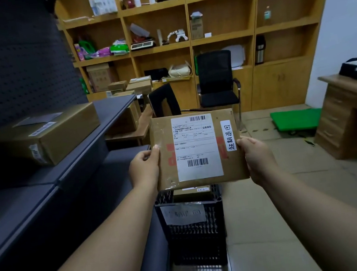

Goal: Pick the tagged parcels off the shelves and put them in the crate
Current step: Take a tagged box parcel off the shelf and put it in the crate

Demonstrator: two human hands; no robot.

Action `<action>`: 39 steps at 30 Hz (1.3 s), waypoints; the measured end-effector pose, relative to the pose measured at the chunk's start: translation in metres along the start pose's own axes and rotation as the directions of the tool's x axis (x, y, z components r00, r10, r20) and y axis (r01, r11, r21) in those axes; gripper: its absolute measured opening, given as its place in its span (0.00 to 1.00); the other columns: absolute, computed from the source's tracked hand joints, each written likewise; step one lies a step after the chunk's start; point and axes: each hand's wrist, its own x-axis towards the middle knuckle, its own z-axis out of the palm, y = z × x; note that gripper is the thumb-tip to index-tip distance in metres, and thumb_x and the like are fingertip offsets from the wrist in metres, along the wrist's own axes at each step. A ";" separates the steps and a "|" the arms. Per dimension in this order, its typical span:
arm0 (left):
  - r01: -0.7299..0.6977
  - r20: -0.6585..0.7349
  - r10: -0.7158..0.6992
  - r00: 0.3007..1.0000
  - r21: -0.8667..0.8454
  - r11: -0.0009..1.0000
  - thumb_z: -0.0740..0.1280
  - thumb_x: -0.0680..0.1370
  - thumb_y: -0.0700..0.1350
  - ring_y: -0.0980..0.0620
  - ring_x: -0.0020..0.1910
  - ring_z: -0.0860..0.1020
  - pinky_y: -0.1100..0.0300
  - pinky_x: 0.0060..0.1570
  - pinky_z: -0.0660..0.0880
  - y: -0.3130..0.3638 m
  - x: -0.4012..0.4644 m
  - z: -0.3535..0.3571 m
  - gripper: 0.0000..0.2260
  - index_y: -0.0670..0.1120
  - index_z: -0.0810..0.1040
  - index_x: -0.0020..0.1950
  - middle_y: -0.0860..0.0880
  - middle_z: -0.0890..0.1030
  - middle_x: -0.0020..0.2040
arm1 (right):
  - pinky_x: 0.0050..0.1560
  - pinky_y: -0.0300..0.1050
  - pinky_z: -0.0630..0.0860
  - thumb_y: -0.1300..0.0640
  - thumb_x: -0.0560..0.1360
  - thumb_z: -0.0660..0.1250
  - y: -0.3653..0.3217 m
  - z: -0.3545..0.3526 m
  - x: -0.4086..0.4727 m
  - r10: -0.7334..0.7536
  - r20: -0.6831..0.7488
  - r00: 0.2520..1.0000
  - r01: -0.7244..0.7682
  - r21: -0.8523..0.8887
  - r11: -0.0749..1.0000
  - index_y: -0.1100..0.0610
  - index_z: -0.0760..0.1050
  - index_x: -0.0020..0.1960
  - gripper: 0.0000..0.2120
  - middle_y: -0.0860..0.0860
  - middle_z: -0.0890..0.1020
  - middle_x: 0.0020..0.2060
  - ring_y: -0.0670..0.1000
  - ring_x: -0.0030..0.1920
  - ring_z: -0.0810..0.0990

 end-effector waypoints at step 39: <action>0.399 -0.001 -0.431 0.902 0.382 0.834 0.63 0.77 0.55 0.48 0.38 0.80 0.55 0.40 0.77 -0.239 0.313 0.207 0.12 0.50 0.77 0.41 0.49 0.82 0.39 | 0.48 0.57 0.81 0.55 0.77 0.57 0.266 0.084 0.350 0.472 -0.104 0.875 -0.475 -0.364 0.801 0.52 0.80 0.46 0.13 0.53 0.85 0.41 0.56 0.44 0.83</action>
